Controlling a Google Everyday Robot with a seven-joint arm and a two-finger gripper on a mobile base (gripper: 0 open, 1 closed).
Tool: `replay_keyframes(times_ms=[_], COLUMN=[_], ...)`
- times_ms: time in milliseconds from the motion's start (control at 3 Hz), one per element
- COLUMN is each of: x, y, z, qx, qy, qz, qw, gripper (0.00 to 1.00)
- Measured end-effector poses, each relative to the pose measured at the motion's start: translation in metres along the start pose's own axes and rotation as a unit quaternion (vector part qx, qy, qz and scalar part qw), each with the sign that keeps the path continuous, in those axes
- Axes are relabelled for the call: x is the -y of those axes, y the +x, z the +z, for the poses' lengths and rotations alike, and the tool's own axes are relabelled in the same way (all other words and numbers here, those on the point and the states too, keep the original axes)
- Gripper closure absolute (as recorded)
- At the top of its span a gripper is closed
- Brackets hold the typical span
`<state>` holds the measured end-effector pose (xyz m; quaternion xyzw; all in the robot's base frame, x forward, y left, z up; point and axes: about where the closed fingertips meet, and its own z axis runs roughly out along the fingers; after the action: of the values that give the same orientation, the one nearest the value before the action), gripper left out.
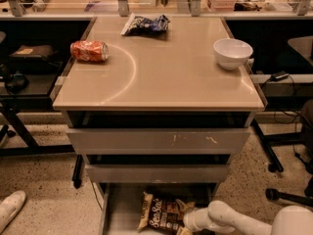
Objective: Pick brown chip bag from bottom drawer and place on counter
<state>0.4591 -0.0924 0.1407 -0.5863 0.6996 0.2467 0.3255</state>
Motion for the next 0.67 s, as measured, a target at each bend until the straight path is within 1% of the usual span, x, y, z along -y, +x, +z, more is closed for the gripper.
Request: replay_keyframes(times_ms=[333,667], x=[-0.0002,-0.0002], y=[0.0005,0.0005], z=[0.0007,0.0008], qx=[0.000,0.000], qy=[0.001,0.001], qz=[0.000,0.000], qw=[1.0000,1.0000], gripper=[0.00,0.20])
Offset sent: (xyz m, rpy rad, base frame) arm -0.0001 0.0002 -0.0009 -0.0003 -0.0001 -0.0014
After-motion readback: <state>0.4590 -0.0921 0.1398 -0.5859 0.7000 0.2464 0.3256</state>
